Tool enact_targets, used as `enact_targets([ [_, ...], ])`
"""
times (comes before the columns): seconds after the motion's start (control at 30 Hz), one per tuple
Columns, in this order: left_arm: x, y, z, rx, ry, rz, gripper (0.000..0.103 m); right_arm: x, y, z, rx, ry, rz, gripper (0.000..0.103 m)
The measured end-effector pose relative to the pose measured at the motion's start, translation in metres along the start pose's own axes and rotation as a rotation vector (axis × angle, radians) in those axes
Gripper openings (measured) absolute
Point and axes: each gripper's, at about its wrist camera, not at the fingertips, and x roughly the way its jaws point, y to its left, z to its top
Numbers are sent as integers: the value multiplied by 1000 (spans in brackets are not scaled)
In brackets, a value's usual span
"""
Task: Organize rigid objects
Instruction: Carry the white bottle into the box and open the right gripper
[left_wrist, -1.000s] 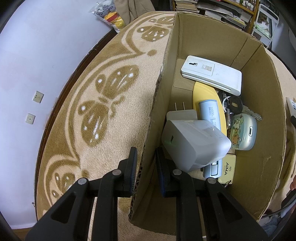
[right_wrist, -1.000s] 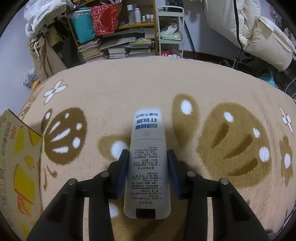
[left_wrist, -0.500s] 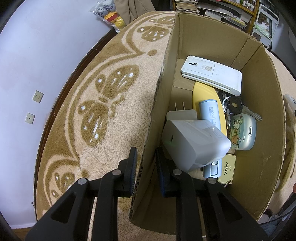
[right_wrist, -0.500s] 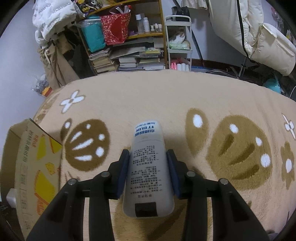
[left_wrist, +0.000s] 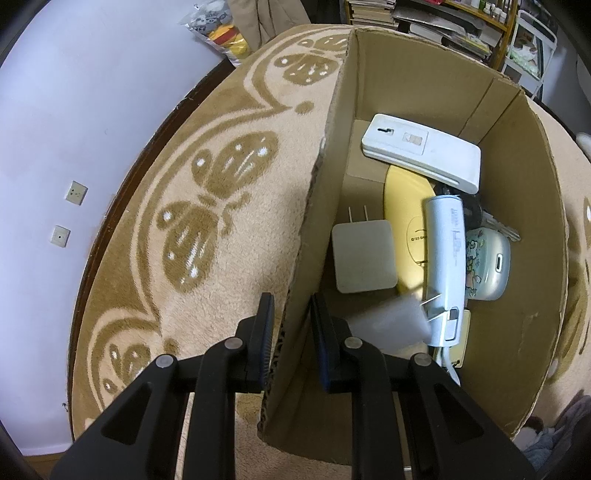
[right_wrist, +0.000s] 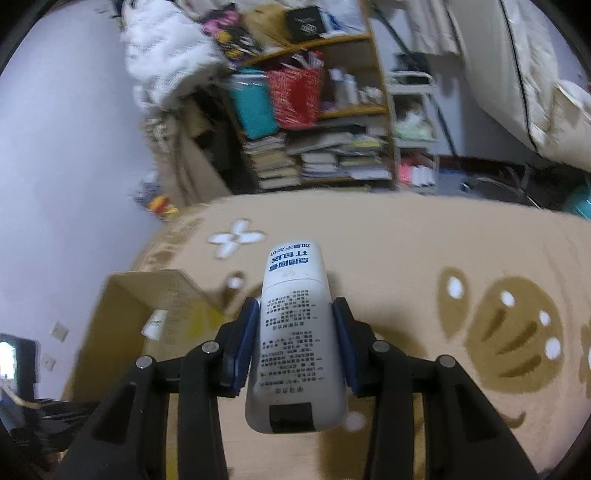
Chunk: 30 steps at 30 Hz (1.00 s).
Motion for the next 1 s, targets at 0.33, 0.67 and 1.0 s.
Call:
enact_targets([
  [0.33,-3,-1,-1,0,-1,1,19,-3,79,-21,-134,8,180,44],
  [0.67,0,0,-1,2,-1,4,19,12,103,-48,-206,77,229,44],
  [1.0,0,0,-1,1,-1,2,19,24,102,-56,-204,117,220,44],
])
